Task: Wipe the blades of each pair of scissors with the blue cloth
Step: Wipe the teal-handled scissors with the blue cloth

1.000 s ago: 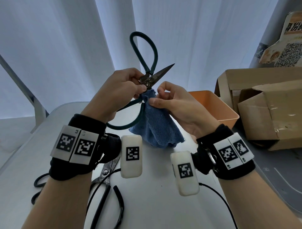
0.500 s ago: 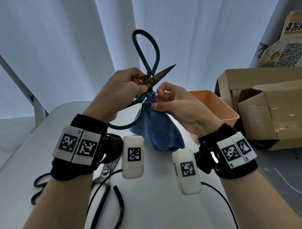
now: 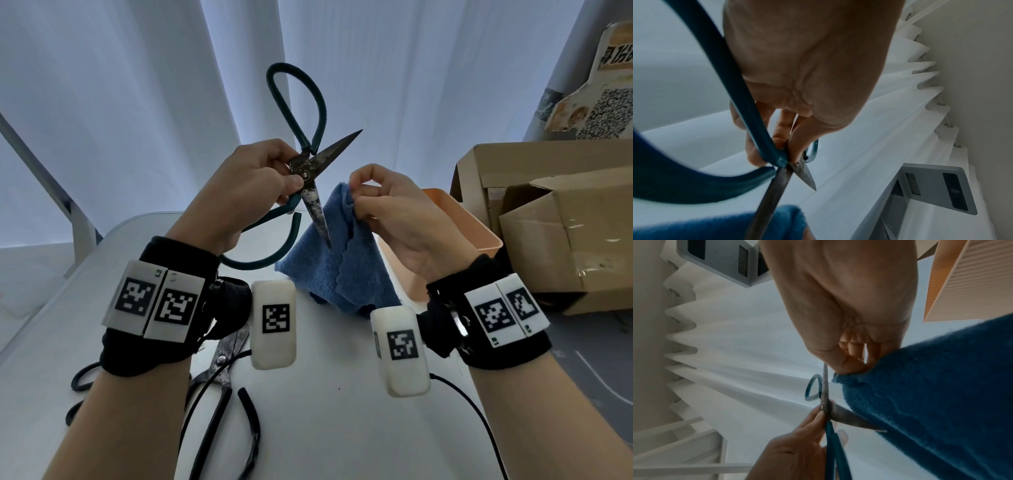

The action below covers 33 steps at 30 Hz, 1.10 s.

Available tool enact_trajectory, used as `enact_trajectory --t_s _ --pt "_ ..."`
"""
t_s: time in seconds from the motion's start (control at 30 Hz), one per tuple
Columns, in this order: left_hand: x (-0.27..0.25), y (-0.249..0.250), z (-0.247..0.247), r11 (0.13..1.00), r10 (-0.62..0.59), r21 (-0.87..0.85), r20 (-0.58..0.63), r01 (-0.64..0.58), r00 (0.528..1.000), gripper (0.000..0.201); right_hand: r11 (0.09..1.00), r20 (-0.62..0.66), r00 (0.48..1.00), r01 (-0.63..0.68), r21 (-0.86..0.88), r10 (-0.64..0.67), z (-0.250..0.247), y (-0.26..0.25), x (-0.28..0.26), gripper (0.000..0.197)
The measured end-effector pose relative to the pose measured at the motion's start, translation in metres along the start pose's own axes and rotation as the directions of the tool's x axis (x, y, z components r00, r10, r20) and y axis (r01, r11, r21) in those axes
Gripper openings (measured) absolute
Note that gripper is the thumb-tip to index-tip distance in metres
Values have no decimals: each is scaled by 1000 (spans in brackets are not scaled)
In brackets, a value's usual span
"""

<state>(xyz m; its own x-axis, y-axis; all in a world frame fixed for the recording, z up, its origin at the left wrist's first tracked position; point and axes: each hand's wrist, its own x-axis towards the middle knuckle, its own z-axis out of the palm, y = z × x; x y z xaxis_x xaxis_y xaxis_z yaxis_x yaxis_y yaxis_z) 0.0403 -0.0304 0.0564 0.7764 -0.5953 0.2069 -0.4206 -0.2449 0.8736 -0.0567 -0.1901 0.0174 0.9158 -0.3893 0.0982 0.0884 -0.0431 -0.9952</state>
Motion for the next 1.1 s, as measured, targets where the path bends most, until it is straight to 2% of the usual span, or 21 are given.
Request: enact_trajectory --t_s 0.1,0.27,0.33,0.5,0.63,0.77,0.93,1.03,1.1 --pt "0 0 -3 1000 -8 -8 -23 7 1000 17 994 12 1000 -8 108 6 -2 -1 1 27" --pt "1 -2 -5 1000 -14 -19 -56 13 998 17 982 143 990 -13 186 -14 1 0 -1 17" --pt "1 -1 -4 1000 -7 -26 -50 5 999 18 986 167 986 -16 166 -12 4 0 -3 15" --pt "1 2 -2 999 -1 -37 -33 0 999 17 998 195 980 -39 39 30 11 4 -3 27" --pt "0 3 2 999 7 -40 -21 -8 1000 16 999 165 986 -8 -34 13 14 5 -2 24" --pt "0 2 3 1000 -3 -18 -19 3 1000 17 999 227 974 6 -51 5 14 5 -3 23" --pt "1 1 2 1000 -7 -9 -21 7 1000 16 1000 171 985 -16 -10 17 20 6 -4 21" --pt "-2 2 -1 1000 19 -11 -1 -19 1000 14 997 116 993 -28 67 20 22 5 -4 33" --pt "-7 4 1 998 55 -8 54 -55 997 13 995 103 995 -14 99 3 20 4 -4 39"
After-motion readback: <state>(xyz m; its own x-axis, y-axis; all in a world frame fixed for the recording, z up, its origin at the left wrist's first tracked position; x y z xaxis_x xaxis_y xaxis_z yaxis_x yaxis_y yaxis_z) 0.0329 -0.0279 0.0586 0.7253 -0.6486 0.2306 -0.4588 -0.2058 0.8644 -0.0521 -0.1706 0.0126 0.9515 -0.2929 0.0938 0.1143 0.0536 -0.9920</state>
